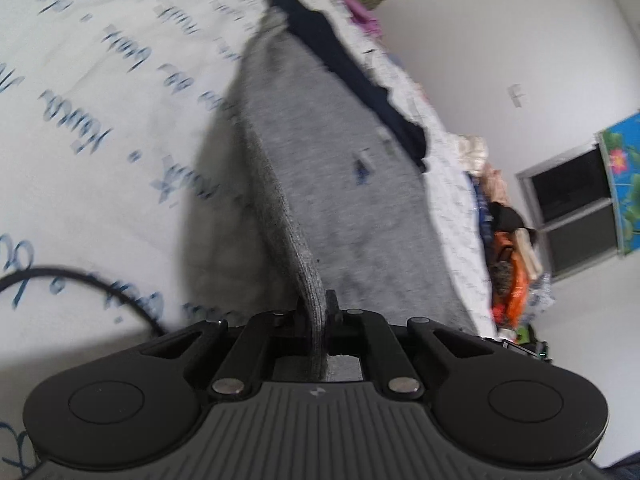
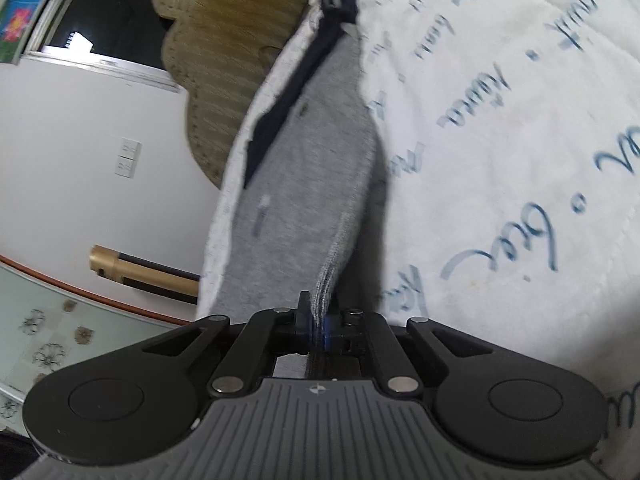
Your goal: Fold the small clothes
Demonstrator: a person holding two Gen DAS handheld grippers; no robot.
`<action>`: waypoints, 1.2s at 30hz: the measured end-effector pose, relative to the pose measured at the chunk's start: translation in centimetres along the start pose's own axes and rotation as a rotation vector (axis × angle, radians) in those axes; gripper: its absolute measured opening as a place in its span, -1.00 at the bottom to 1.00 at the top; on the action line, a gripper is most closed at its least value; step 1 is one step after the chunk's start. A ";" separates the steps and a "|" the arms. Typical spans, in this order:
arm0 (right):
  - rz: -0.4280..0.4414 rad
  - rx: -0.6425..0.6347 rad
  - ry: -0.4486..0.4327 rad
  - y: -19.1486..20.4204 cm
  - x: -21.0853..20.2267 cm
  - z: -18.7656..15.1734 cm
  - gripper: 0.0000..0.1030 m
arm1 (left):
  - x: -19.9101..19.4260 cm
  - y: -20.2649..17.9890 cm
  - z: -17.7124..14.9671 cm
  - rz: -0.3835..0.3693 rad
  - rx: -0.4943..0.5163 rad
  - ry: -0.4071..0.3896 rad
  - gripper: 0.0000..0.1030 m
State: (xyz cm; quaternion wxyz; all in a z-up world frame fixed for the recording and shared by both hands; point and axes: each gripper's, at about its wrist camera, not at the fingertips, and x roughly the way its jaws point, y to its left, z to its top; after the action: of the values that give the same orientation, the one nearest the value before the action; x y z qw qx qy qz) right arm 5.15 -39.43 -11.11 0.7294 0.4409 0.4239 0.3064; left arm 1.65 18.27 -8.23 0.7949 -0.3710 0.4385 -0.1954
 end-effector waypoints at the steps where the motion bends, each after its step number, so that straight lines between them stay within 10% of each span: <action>1: 0.019 0.002 -0.008 0.2 -0.1 0.3 -0.84 | -0.2 -0.3 0.3 -0.018 0.005 -0.007 -0.90; 13: 0.203 -0.013 -0.081 3.8 1.6 5.7 -0.83 | -1.0 -2.4 6.6 -0.135 0.012 -0.111 -0.90; 21: 0.350 -0.062 -0.235 5.8 8.3 19.7 -0.83 | 4.5 -5.2 19.2 -0.162 0.117 -0.237 -0.90; 26: 0.178 0.044 -0.288 2.4 15.5 30.0 -0.70 | 11.4 -4.0 29.0 0.045 0.102 -0.342 -0.90; 29: 0.004 0.142 -0.224 -0.5 19.5 32.9 -0.58 | 15.3 -3.1 31.7 0.152 0.116 -0.273 -0.87; 31: -0.040 0.129 -0.163 -0.7 20.8 33.3 -0.30 | 16.4 -3.1 32.2 0.152 0.139 -0.214 -0.71; 33: -0.001 0.069 -0.156 -0.2 20.6 33.4 -0.25 | 15.8 -3.0 31.8 0.092 0.179 -0.200 0.07; 36: -0.024 -0.052 -0.172 1.4 19.3 33.7 -0.23 | 13.3 -4.5 30.9 0.106 0.292 -0.315 0.45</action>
State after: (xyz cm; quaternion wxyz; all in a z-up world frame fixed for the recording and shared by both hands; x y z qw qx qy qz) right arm 43.70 -35.94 -8.03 0.7780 0.4413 0.3568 0.2695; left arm 34.93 19.82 -1.70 0.9081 -0.2543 0.2947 -0.1542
